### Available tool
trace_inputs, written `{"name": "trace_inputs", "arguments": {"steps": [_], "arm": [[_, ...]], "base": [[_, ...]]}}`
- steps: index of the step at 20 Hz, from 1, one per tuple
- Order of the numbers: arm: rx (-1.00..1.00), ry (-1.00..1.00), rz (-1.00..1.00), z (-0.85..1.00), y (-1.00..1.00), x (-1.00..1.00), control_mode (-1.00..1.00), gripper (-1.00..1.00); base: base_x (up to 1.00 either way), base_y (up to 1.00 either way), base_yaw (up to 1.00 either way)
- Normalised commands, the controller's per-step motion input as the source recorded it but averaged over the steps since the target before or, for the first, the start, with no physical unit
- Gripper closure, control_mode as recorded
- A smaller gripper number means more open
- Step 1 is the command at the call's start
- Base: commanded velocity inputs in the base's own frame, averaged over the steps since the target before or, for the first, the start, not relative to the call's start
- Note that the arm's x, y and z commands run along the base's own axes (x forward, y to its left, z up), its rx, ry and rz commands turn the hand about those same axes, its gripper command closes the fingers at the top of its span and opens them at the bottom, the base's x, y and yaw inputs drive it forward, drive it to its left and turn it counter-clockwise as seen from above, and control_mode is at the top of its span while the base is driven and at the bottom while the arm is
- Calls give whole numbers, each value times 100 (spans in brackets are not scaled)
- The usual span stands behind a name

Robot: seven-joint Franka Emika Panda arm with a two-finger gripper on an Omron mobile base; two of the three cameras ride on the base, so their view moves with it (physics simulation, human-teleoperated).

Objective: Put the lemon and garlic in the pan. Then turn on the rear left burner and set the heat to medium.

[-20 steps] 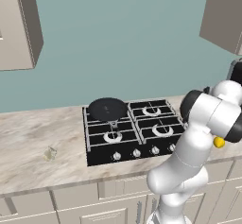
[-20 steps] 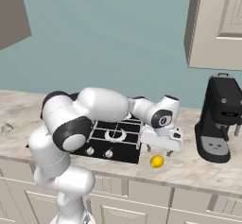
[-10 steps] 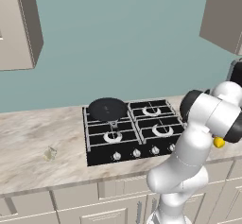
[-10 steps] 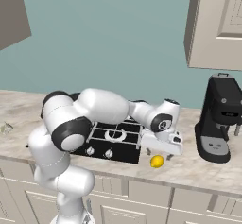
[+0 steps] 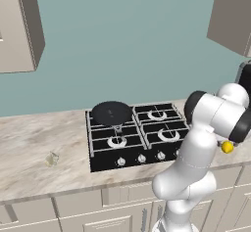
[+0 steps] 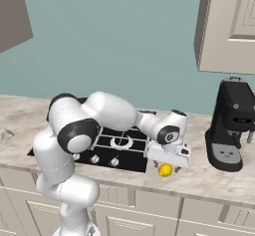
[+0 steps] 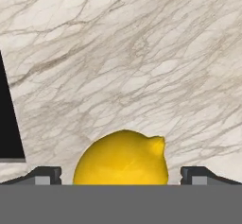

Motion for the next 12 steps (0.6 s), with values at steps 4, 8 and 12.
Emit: {"name": "trace_inputs", "arguments": {"steps": [4,8,12], "arm": [[0,0,0,-28,0,0,-100,-100],[0,2,0,-13,0,0,-100,-100],[0,0,0,0,0,0,-100,100]], "base": [[0,0,0],[0,0,0],[0,0,0]]}}
